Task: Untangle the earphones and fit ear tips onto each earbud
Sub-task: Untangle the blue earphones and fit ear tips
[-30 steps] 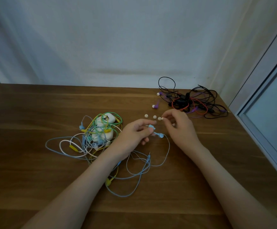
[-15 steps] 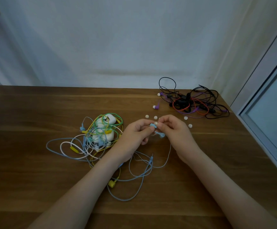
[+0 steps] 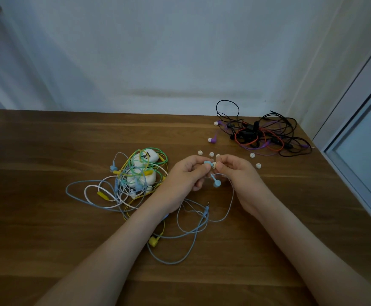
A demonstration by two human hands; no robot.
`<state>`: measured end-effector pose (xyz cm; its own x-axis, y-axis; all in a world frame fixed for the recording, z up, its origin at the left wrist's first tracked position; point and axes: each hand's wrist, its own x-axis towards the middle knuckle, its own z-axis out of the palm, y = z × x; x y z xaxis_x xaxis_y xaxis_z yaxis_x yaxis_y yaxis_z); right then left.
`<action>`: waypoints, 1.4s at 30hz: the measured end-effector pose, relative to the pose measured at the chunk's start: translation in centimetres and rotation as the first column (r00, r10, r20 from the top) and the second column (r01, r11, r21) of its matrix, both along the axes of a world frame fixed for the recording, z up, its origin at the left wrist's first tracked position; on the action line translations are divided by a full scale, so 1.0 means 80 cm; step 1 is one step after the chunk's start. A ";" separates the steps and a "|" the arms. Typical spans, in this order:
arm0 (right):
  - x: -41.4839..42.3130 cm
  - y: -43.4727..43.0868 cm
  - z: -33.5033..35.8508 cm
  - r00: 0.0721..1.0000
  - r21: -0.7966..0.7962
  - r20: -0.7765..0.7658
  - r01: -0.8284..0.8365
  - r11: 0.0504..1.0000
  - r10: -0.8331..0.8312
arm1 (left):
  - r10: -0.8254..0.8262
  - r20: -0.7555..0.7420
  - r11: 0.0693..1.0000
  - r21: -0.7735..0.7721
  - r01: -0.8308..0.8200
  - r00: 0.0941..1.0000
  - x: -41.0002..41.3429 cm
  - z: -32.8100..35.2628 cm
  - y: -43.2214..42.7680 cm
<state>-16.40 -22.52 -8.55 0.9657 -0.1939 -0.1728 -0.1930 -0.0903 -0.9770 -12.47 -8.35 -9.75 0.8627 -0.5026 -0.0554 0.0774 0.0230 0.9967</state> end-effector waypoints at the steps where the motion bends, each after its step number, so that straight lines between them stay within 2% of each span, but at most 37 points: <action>1: 0.000 0.000 0.000 1.000 0.002 0.004 0.001 1.000 -0.001 | -0.001 0.006 1.000 0.006 0.001 1.000 0.000 0.000 0.000; 15: -0.002 0.009 -0.008 0.998 -0.047 0.056 0.034 0.998 -0.031 | 0.059 0.122 0.985 0.157 -0.078 0.991 -0.003 -0.005 -0.002; 27: -0.006 0.019 -0.012 0.991 -0.067 0.112 0.079 0.995 -0.071 | 0.032 0.192 0.987 0.148 -0.061 0.981 -0.005 -0.007 0.001; 36: -0.004 0.020 -0.012 0.968 -0.034 0.245 0.063 0.997 -0.053 | 0.090 0.068 0.995 0.033 -0.093 0.994 -0.005 -0.002 -0.002; 42: -0.003 0.016 -0.011 0.981 -0.015 0.183 0.066 0.998 -0.062 | 0.067 0.018 0.998 -0.005 -0.067 0.998 -0.005 0.000 -0.001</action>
<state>-16.60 -21.22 -9.42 0.9660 -0.2582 0.0099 -0.0176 -0.1040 -0.9944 -12.84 -8.45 -9.73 0.8953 -0.4439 -0.0378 0.0579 0.0316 0.9978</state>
